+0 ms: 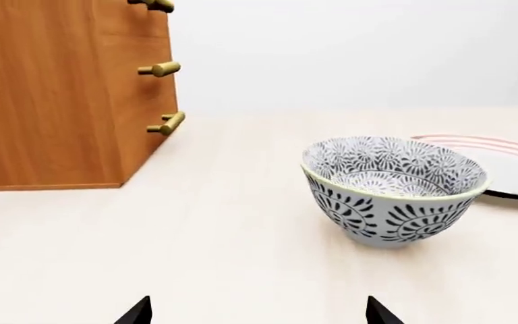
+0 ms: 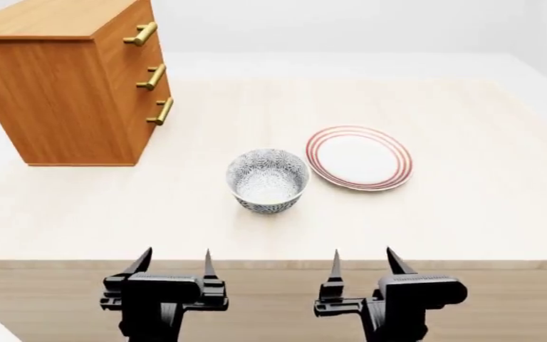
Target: Open the bottom drawer of the cabinet.
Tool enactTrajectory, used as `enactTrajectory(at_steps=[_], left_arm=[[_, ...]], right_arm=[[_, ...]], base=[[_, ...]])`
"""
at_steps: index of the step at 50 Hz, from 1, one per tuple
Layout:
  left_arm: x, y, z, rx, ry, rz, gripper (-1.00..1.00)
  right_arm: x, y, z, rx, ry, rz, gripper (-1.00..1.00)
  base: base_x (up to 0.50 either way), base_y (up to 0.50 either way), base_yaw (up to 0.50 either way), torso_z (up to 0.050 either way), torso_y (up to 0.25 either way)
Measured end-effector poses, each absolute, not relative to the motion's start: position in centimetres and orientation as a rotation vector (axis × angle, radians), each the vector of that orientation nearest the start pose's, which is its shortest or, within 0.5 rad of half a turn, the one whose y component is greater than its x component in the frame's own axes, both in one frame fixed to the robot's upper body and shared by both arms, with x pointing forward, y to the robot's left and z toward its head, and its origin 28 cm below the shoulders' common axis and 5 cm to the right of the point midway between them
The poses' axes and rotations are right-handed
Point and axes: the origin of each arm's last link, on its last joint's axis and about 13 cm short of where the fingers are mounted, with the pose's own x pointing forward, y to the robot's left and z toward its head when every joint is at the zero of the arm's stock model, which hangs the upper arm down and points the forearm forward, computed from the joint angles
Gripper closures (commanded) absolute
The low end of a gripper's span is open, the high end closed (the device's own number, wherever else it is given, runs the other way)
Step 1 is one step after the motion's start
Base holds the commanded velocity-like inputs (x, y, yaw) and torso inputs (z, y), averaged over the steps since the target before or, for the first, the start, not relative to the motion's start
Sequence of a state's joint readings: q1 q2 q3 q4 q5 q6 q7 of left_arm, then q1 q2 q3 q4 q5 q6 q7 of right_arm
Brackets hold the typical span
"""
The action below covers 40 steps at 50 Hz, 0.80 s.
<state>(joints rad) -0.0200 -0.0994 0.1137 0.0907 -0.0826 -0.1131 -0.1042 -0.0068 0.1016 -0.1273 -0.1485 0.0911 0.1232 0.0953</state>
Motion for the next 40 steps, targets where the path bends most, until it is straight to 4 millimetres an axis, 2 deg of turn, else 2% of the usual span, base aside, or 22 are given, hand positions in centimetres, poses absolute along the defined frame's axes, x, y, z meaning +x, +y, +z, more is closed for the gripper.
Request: enactTrajectory(at_steps=[13,18,24,40], left_arm=[[25.2,20.4,11.8,0.025,-0.038,-0.066,-1.0],[26.0,20.4,14.3,0.031,-0.058,-0.08,-1.0],[26.5,20.4,15.6,0.037,-0.068,-0.09,-1.0],[26.9,20.4,16.3,0.044,-0.075,-0.107,-1.0]], right_arm=[[24.1,-10.1,12.0,-0.02,-0.019,0.061,-1.0],[24.8,-10.4,14.5,-0.031,-0.027,0.059,-1.0],[25.1,-10.7,15.9,-0.038,-0.037,0.056,-1.0],[25.3,-10.9,16.6,-0.043,-0.041,0.056,-1.0]], base=[[0.0,0.0,0.0,0.0,0.0],[0.0,0.0,0.0,0.0,0.0],[0.05,0.0,0.0,0.0,0.0],[0.5,0.0,0.0,0.0,0.0]])
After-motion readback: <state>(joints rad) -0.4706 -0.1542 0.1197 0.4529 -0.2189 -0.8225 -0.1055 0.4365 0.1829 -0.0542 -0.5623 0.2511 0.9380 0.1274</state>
